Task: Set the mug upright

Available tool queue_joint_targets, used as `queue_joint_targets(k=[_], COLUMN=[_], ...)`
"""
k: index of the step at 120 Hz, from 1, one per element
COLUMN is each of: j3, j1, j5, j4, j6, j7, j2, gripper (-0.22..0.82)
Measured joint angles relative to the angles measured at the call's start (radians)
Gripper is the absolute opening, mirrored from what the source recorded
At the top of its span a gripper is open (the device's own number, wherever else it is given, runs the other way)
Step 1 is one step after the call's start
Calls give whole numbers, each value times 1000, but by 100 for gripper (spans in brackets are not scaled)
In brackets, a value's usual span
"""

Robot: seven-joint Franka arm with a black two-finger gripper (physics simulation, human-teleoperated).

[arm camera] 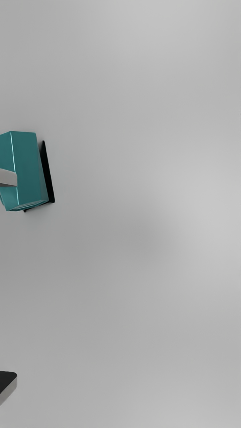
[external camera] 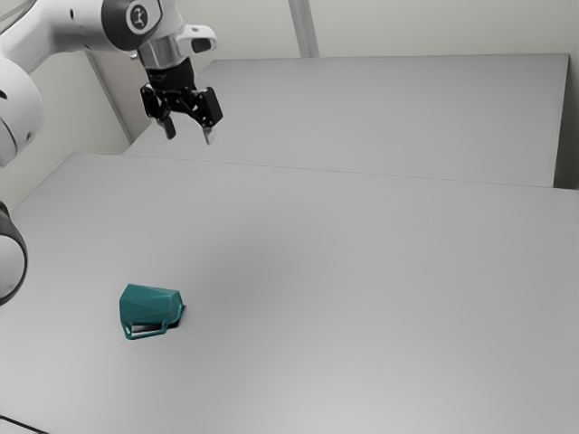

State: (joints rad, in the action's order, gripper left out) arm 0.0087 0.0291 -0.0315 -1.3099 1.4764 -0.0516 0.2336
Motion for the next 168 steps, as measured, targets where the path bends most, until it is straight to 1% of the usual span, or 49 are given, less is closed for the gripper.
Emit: queue_joint_targets(k=[29,48,52,60,69,82,90,100,113,121,152,168], j3=[-2,12,38,103,195,286,341,380,423,437,447,498], j1=[-5,-62,-56,-63,-75,-90,-100,-122,-88,-80,-71,-64], j5=[2,125,144,193,281,369,420,462,492,497,420,382], j4=[5,-8,-24,-109,-249,-436,-533,-635,-726,-766,-816,-862], j6=[13,-43,-54,-73,-78,-59,-45,-14,29,52,126,155], j7=[-5,-6,-6,-11,-30,-73,-108,-164,-246,-298,-474,-552], j2=[4,-5,-20,-75,-139,-234,-276,-304,-314,-314,-303,-302], gripper=[60,60,60,60,60,60,60,60,60,60,60,60])
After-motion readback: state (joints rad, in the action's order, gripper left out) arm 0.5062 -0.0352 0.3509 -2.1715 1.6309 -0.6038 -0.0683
